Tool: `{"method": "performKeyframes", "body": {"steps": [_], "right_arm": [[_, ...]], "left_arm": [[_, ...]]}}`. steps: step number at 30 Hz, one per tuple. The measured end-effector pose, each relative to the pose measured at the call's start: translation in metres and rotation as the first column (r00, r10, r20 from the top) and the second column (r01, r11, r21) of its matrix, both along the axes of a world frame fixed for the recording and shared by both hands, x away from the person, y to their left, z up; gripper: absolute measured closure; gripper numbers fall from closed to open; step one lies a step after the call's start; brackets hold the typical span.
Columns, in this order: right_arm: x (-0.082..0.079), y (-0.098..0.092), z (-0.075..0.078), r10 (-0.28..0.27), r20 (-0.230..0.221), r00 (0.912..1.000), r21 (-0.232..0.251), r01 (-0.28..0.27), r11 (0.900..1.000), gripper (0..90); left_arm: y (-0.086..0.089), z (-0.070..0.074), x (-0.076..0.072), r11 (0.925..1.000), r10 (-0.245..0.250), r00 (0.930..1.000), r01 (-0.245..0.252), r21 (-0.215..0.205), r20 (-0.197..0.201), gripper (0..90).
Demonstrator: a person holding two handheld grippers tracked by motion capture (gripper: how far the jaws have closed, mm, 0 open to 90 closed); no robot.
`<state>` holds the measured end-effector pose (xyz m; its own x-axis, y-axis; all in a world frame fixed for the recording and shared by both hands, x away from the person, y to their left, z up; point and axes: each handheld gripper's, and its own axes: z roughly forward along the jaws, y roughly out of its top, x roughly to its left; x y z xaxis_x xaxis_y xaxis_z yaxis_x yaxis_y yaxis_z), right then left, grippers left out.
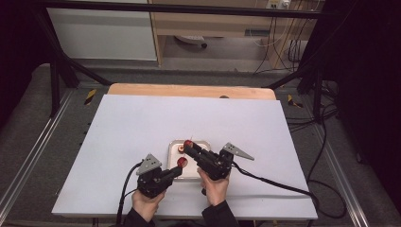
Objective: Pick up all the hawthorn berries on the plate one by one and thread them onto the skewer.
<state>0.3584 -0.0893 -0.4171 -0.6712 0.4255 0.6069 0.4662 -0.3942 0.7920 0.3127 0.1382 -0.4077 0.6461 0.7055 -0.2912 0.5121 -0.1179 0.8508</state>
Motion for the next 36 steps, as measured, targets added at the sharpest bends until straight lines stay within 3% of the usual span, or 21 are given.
{"method": "performKeyframes", "body": {"steps": [36], "right_arm": [[-0.0028,0.0027,-0.0056,0.03,-0.018,0.9994,-0.015,-0.03,0.999,63.9]], "left_arm": [[0.0026,0.0025,0.0025,0.9998,-0.019,0.9998,0.019,0.004,0.006,88.9]]}}
